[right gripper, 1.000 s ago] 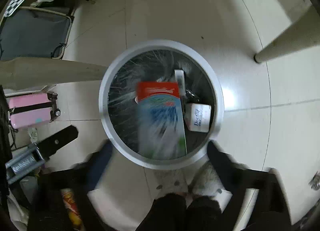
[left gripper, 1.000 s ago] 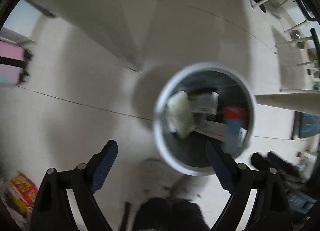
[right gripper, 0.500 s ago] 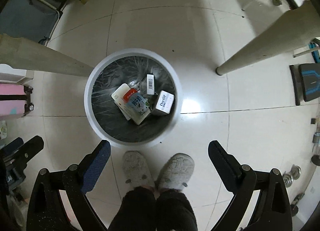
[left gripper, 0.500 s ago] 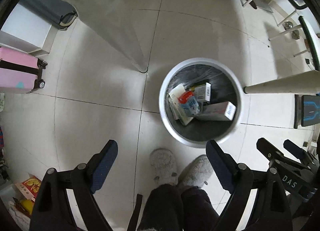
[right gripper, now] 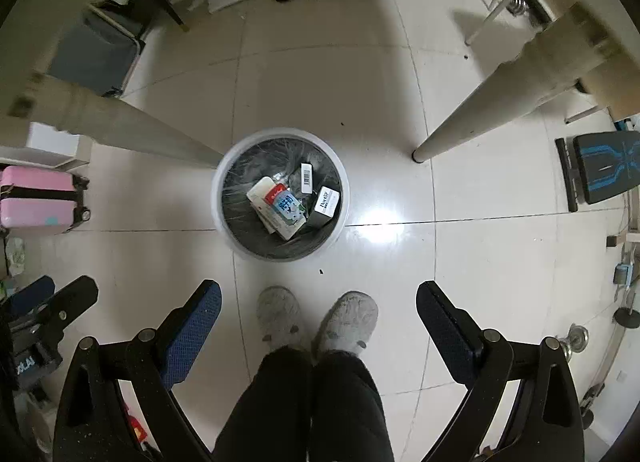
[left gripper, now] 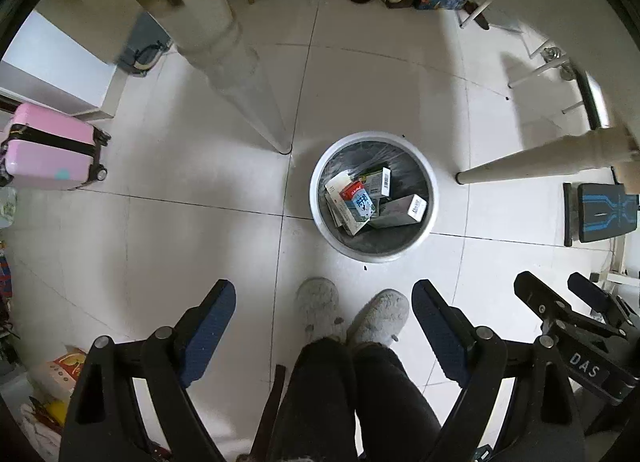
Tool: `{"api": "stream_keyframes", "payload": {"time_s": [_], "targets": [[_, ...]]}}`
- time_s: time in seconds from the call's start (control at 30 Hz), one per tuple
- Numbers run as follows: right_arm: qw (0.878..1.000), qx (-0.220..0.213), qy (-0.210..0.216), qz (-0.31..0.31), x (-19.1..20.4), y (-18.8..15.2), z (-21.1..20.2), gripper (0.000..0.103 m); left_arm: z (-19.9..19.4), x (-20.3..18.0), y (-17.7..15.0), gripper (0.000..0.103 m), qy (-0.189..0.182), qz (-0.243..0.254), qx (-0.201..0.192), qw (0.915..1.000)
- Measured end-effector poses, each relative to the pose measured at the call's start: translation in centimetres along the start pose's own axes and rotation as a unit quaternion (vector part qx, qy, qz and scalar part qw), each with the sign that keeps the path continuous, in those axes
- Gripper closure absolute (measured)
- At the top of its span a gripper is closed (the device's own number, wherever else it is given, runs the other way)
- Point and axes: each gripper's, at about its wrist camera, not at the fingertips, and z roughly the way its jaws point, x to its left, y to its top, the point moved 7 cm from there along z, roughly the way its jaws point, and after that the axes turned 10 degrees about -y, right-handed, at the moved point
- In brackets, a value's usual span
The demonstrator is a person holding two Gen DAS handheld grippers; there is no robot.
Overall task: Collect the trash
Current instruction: 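Move both tools back over the table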
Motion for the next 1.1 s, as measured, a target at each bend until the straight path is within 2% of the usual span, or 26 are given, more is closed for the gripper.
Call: {"api": "stream_keyframes", "payload": {"time_s": [0.4, 0.5, 0.63, 0.77, 0.9, 1.0, 1.03, 1.1], "targets": [[0.999, -0.031, 0.025, 0.015, -1.1, -1.2, -16.8, 0.004, -12.5, -2.4, -0.3, 0.013, -0.026, 0.025, -0.022, 0.9991], [0.998, -0.041, 0.037, 0.032, -1.6, -0.7, -20.9, 0.004, -16.1, -2.9, 0.8, 0.013, -0.02, 0.032, -0.046, 0.9982], [0.994, -0.062, 0.055, 0.065, -2.6, 2.3, -25.8, 0.004, -19.3, -3.5, 3.8, 0.013, -0.016, 0.031, -0.082, 0.996], [0.99, -0.087, 0.068, 0.092, -4.0, 8.2, -29.4, 0.004, -21.8, -4.6, 9.0, 0.013, -0.01, 0.021, -0.12, 0.9925], [0.986, -0.096, 0.08, 0.107, -5.3, 15.6, -30.3, 0.004, -23.4, -6.5, 15.8, 0.013, -0.016, -0.002, -0.145, 0.9893], [0.984, -0.096, 0.089, 0.124, -7.3, 22.3, -30.2, 0.004, -24.2, -8.4, 21.9, 0.013, -0.023, -0.016, -0.162, 0.9865], [0.983, -0.095, 0.091, 0.129, -8.3, 25.6, -30.1, 0.004, -24.4, -9.2, 23.8, 0.013, -0.025, -0.019, -0.165, 0.9857], [0.981, -0.09, 0.099, 0.139, -9.5, 31.5, -29.2, 0.004, -24.6, -11.5, 29.7, 0.013, -0.026, -0.025, -0.173, 0.9843]]}}
